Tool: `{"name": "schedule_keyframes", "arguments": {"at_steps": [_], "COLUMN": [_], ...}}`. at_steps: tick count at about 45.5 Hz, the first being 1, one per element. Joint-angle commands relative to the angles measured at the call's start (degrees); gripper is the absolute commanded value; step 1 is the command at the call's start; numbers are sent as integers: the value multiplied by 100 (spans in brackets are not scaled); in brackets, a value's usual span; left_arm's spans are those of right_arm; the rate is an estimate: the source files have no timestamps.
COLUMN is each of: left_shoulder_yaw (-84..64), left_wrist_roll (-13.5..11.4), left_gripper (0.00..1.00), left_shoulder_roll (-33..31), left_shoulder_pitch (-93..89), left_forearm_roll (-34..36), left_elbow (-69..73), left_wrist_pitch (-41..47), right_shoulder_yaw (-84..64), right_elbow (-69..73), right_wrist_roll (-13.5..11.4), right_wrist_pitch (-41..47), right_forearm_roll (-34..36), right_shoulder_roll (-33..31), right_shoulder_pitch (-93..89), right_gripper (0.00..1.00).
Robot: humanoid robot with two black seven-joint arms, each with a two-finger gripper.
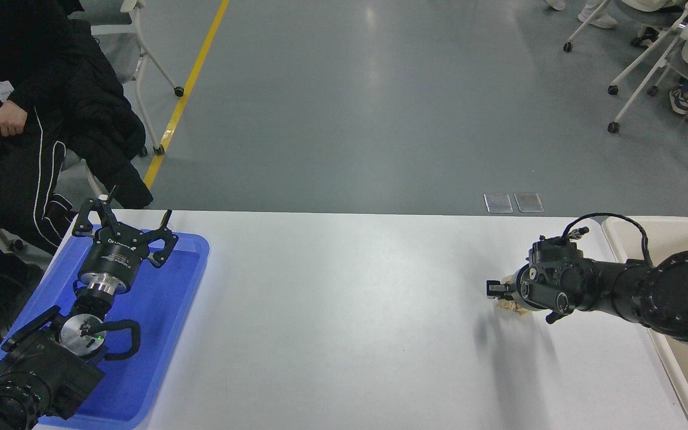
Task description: Pick up paper ball place in dustbin
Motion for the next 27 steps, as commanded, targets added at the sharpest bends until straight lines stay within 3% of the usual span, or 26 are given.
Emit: {"name": "schedule_keyframes", "arguments": {"at_steps": [1,11,27], "left_shoulder_yaw": [0,0,0], "left_wrist_roll": [-1,-1,8], "left_gripper": [100,100,100], "left_shoulder_roll": [0,0,0], "left_shoulder_pitch": [0,0,0], "left_forearm_roll": [0,0,9], "left_elbow": [0,0,0], "left_wrist_pitch": [0,0,0], "right_shoulder_yaw": [-7,2,-340], "right_elbow": [-21,382,3405], "right_wrist_roll": [4,4,4], "right_wrist_pitch": [103,120,129], "right_forearm_roll": [-12,-3,-222], "right_shoulder_roll": [-16,-77,-1342], "right_shoulder_pitch": [43,359,2327], "right_gripper": [0,0,0]}}
